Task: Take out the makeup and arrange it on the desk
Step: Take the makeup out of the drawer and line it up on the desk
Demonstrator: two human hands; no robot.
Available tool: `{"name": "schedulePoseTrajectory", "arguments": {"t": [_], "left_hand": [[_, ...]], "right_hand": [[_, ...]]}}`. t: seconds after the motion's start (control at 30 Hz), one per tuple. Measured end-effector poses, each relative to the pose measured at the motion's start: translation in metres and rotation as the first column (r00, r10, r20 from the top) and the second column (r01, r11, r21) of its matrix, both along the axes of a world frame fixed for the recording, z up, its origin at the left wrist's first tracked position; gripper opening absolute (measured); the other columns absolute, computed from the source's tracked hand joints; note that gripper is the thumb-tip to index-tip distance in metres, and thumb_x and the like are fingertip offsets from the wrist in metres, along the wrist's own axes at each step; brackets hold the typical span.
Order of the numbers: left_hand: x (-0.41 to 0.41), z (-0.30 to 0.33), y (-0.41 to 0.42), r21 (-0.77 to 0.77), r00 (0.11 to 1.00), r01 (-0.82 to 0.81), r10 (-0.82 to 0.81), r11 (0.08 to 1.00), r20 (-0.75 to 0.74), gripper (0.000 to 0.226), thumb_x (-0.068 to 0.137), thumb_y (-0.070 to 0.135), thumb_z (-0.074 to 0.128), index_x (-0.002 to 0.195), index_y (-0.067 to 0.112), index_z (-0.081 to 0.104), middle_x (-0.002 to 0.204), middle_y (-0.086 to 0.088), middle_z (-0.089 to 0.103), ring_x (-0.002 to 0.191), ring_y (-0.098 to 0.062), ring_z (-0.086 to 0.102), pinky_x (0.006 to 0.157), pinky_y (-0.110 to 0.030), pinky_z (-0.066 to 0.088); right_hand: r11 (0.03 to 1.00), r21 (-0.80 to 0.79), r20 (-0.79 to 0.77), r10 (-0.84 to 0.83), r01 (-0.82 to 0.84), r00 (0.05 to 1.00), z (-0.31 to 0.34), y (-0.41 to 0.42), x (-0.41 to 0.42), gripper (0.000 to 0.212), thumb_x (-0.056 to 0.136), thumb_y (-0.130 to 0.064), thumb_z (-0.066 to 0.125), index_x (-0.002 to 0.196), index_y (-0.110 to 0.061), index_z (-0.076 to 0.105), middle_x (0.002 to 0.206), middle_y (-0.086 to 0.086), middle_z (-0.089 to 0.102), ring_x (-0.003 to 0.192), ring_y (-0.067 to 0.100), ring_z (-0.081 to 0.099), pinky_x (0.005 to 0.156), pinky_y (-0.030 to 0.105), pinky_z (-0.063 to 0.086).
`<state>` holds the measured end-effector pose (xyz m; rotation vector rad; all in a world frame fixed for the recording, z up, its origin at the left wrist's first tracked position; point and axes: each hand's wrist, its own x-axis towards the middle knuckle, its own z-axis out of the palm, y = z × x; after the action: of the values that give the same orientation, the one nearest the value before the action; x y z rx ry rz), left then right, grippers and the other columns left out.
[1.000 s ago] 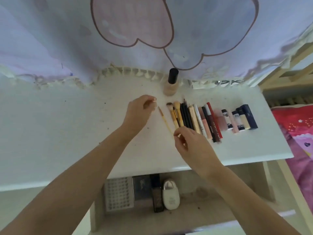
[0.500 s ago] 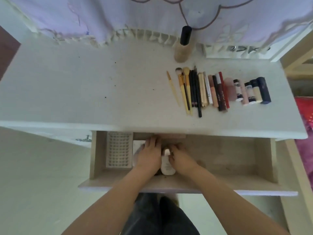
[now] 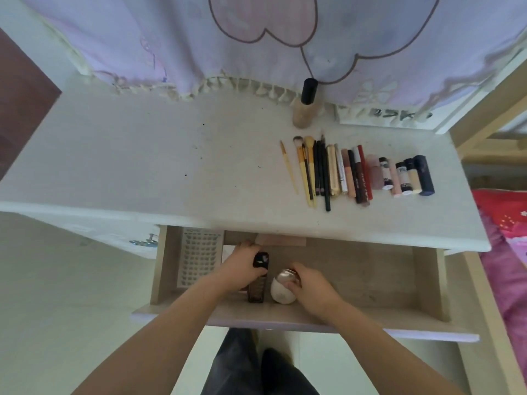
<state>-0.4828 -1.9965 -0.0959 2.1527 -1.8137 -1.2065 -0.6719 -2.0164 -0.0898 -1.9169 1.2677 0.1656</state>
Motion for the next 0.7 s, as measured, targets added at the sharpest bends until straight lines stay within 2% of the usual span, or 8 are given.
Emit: {"name": "schedulePoseTrajectory", "arguments": {"t": [0.1,0.2,0.27,0.4,0.5,0.57,0.63,0.7], "left_hand": [[-0.001,0.008,0.004,0.081,0.990,-0.007,0.019,0.997,-0.140,0.050,0.082,0.024,0.069,0.127,0.017,0.049,0.127,-0.006,0.057,0.115,-0.020,0.054,0.096,-0.028,0.044],[0.005,0.032,0.013,0.036,0.980,-0.024,0.031,0.999,-0.194,0.038,0.083,0.022,0.068,0.118,0.022,0.052,0.115,0.006,0.059,0.107,-0.010,0.055,0.091,-0.021,0.044],[0.018,0.063,0.011,-0.014,0.968,-0.063,0.058,0.998,-0.243,0.029,0.084,0.021,0.068,0.109,0.025,0.053,0.104,0.011,0.060,0.100,-0.007,0.057,0.087,-0.020,0.047],[0.056,0.141,-0.029,-0.199,0.950,-0.151,0.087,0.968,-0.299,0.029,0.082,0.018,0.071,0.095,0.036,0.052,0.096,0.017,0.060,0.091,0.000,0.059,0.078,-0.017,0.052],[0.079,0.177,-0.091,-0.379,0.940,-0.266,0.150,0.887,-0.308,0.027,0.079,0.015,0.073,0.098,0.026,0.056,0.091,0.016,0.061,0.086,-0.003,0.058,0.074,-0.011,0.045],[0.087,0.181,-0.137,-0.471,0.936,-0.317,0.192,0.823,-0.296,0.026,0.078,0.015,0.073,0.098,0.020,0.057,0.087,0.010,0.061,0.081,-0.009,0.056,0.069,-0.008,0.040],[0.091,0.174,-0.180,-0.520,0.940,-0.326,0.209,0.790,-0.271,0.026,0.079,0.016,0.072,0.100,0.016,0.057,0.088,0.005,0.059,0.080,-0.012,0.052,0.064,-0.004,0.037],[0.094,0.163,-0.215,-0.533,0.941,-0.329,0.222,0.779,-0.256,0.028,0.080,0.017,0.070,0.105,0.014,0.056,0.091,0.003,0.058,0.082,-0.014,0.052,0.065,-0.006,0.037]], "right_hand": [[1.000,0.015,0.008,0.026,-0.027,1.000,0.010,-0.004,0.001,0.027,0.094,-0.027,0.053,0.117,-0.015,0.053,0.113,0.007,0.062,0.102,0.023,0.058,0.081,0.031,0.044],[0.996,-0.023,0.035,0.085,-0.084,0.996,0.040,-0.017,0.001,0.026,0.093,-0.026,0.054,0.118,-0.019,0.053,0.113,-0.001,0.058,0.104,0.017,0.055,0.081,0.023,0.040],[0.996,-0.047,0.083,0.077,-0.074,0.994,0.075,-0.037,0.000,0.027,0.093,-0.026,0.055,0.120,-0.024,0.052,0.108,-0.011,0.053,0.099,0.006,0.052,0.081,0.015,0.037],[0.985,-0.166,0.198,0.000,0.034,0.980,0.150,-0.096,0.011,0.025,0.092,-0.025,0.057,0.117,-0.028,0.053,0.099,-0.016,0.056,0.083,-0.005,0.049,0.073,0.008,0.037],[0.919,-0.350,0.277,-0.085,0.183,0.957,0.175,-0.148,0.042,0.016,0.092,-0.020,0.056,0.108,-0.025,0.054,0.091,-0.013,0.053,0.079,0.000,0.051,0.068,0.004,0.033],[0.864,-0.445,0.278,-0.117,0.235,0.954,0.171,-0.181,0.070,0.015,0.093,-0.021,0.053,0.108,-0.018,0.055,0.098,-0.005,0.056,0.084,0.009,0.053,0.071,0.007,0.035],[0.826,-0.515,0.210,-0.138,0.229,0.968,0.156,-0.206,0.095,0.021,0.095,-0.022,0.049,0.114,-0.014,0.053,0.108,0.003,0.057,0.093,0.020,0.057,0.080,0.024,0.046],[0.807,-0.553,0.117,-0.171,0.208,0.978,0.143,-0.220,0.116,0.024,0.097,-0.023,0.045,0.118,-0.011,0.050,0.112,0.009,0.056,0.096,0.026,0.060,0.082,0.038,0.051]]}}
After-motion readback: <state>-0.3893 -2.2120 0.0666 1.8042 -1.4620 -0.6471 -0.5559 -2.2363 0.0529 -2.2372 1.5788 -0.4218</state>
